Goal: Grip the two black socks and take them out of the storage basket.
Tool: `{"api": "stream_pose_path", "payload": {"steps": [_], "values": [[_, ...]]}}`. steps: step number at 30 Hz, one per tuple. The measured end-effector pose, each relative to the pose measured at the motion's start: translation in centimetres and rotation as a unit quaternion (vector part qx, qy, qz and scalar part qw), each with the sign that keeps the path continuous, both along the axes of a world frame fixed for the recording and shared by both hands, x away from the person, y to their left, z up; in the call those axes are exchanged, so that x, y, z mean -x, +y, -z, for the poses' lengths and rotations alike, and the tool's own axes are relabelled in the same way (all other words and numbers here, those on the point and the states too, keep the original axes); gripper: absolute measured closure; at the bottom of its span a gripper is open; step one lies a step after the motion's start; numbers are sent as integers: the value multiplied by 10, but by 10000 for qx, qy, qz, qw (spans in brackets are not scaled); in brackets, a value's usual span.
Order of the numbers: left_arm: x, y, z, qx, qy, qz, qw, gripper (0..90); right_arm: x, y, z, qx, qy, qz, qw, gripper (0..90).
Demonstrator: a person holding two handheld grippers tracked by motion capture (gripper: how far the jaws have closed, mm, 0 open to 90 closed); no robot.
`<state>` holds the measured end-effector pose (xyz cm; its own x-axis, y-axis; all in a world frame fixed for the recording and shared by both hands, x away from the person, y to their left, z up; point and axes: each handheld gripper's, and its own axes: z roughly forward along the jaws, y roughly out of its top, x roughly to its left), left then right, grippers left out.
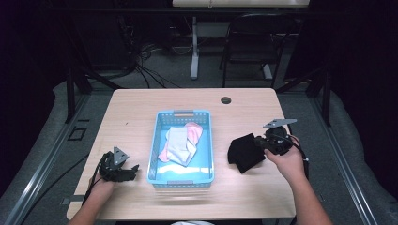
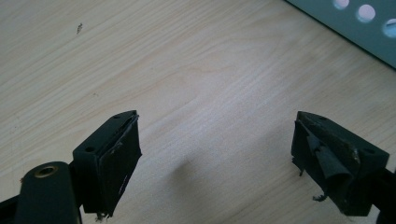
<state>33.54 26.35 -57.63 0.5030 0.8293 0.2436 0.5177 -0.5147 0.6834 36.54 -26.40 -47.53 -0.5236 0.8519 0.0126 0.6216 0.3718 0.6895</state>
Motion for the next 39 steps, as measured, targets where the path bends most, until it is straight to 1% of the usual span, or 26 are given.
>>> {"api": "stream_pose_path", "payload": {"steps": [1,2,3,4,5,6,8,10,11,14,17,18,19,21,24,26,29,31,32,33,37,39], "values": [[0,0,0,0,2,1,10000,156,-2,-4,4,3,29,82,10000,878],[0,0,0,-5,6,1,10000,156,-6,-10,14,48,80,274,9996,878],[0,0,0,-5,6,1,10000,156,-6,-10,14,48,80,274,9996,878],[0,0,0,-8,8,2,10000,156,-10,-18,24,7,128,465,9988,878],[0,0,0,-8,8,2,10000,156,-10,-18,24,7,128,465,9988,878],[0,0,0,-5,11,2,10000,156,-11,-22,27,-32,160,527,9985,878],[0,0,1,8,16,-4,10000,156,-11,-28,34,-162,175,665,9975,876],[0,0,1,7,20,-17,10000,156,-11,-32,38,-148,171,763,9968,874],[0,-1,2,13,6,-30,10000,156,-11,-34,39,-137,133,819,9965,873],[0,-1,2,-3,2,-12,10000,156,-10,-38,42,-231,127,903,9956,857],[0,-1,2,-4,2,-17,10000,156,-10,-38,46,-251,142,898,9955,810],[0,-1,2,-3,1,-18,10000,156,-9,-36,47,-222,123,898,9956,792],[0,-1,2,-4,0,-17,10000,156,-9,-36,47,-222,123,898,9956,792],[0,-1,2,-5,3,-9,10000,156,-7,-34,46,-210,96,887,9958,775],[0,0,1,-7,20,0,10000,156,-5,-31,42,-109,14,868,9962,742],[0,0,1,-9,12,5,10000,156,-4,-29,39,-142,-31,834,9964,722],[0,0,1,-5,13,1,10000,156,-1,-25,32,-162,-107,748,9970,684],[0,0,1,-15,17,11,10000,156,3,-20,28,-126,-188,700,9973,670],[0,-1,1,-13,20,11,10000,156,4,-18,26,-151,-212,638,9976,664],[0,0,1,-20,15,12,10000,156,6,-15,24,-121,-223,589,9979,657],[0,0,0,-13,7,12,10000,156,13,-4,21,-167,-315,405,9985,638],[1,0,0,-15,6,12,10000,156,16,2,22,-195,-306,332,9988,631]]}}
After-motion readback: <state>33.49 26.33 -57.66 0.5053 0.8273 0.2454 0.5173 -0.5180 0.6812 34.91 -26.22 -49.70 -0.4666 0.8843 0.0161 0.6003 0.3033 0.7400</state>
